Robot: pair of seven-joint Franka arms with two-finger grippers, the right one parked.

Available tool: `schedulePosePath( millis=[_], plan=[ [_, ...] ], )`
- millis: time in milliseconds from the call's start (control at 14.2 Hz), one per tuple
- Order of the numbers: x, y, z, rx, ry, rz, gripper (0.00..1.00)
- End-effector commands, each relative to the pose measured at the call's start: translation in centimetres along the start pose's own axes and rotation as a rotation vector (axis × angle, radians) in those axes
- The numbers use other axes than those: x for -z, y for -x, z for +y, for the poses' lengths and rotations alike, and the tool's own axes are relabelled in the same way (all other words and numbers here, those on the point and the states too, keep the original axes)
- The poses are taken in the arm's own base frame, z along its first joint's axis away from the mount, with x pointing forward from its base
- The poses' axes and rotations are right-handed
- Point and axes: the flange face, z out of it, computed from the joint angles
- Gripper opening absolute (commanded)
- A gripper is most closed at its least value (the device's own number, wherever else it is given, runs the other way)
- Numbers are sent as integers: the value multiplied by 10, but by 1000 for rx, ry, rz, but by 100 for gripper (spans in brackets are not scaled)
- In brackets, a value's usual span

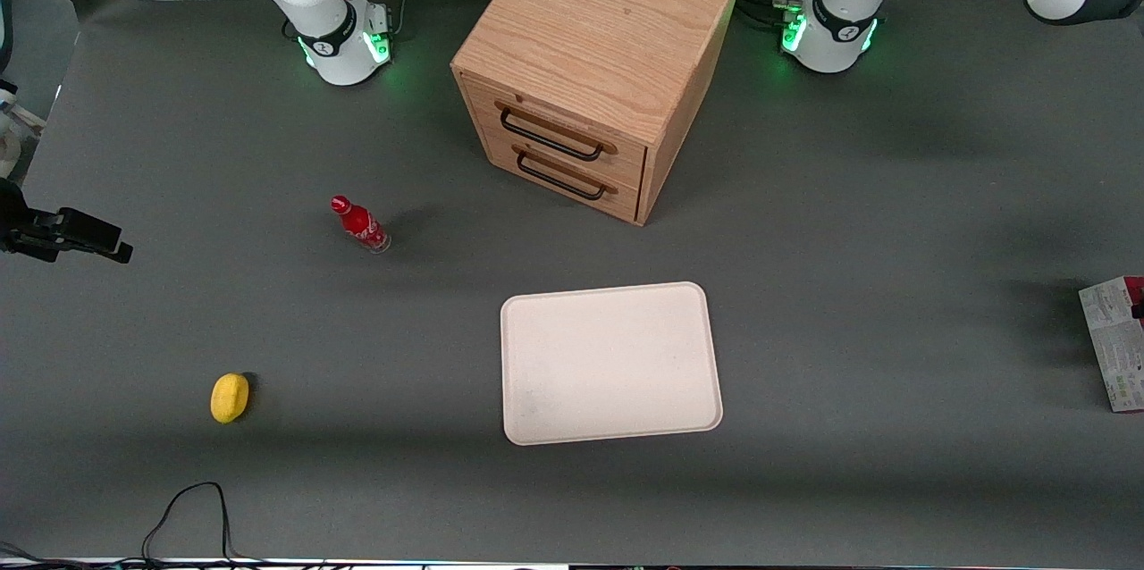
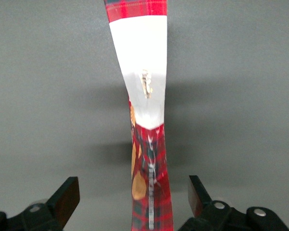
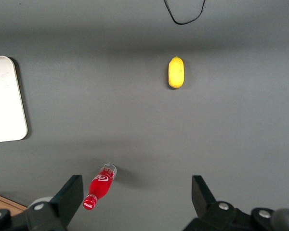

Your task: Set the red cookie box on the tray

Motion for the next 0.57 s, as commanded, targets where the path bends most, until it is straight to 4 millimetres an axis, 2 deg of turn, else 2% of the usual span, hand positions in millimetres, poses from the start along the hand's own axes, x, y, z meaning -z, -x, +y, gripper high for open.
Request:
schedulePosePath(
  millis=[0,71,495],
  plan=[
    [-20,-12,9,16,-5,11,100],
    [-26,-14,10,38,-6,14,100],
    [-27,-15,13,49,-2,-1,99]
  ],
)
